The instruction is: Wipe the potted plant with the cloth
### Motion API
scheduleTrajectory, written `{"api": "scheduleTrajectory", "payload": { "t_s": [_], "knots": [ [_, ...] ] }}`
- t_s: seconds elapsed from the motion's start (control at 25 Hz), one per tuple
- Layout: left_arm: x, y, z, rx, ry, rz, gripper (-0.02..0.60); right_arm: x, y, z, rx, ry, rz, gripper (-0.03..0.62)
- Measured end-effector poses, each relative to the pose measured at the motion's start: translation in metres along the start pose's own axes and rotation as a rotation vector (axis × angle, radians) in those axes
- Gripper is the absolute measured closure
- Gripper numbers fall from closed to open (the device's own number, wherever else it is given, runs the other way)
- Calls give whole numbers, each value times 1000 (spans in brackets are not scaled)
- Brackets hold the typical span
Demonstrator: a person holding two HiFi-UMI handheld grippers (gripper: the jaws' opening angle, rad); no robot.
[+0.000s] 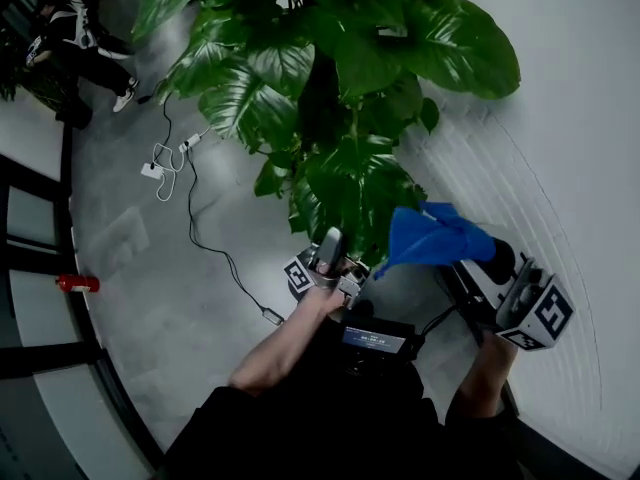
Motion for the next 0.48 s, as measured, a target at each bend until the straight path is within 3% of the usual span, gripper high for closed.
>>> {"api": "scheduleTrajectory", "payload": {
  "t_s": [0.12, 0.2, 0.28, 0.36, 0.48],
  "knots": [
    [2, 14, -5, -28, -22, -62, 179, 16, 37, 41, 17, -206, -76, 502],
    [7, 25, -6, -43, -39, -117, 179, 26, 75, 42, -47, -330, -69, 501],
    [11, 34, -5, -48, -52, -158, 179, 41, 114, 23, -184, -411, -50, 502],
    [14, 39, -4, -38, -73, -184, 179, 58, 147, -12, -349, -430, -33, 502],
    [19, 38, -3, -16, -115, -192, 179, 74, 166, -63, -417, -357, 17, 501]
  ]
}}
Point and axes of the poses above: the fingertips, and each gripper's own axes: y forward along the fingers, x to its right, z out of its top, the point moved 9 cm from there along -y, backward along the fingers, and after that the axes turned 7 degrees about x, right-handed, at the moved point
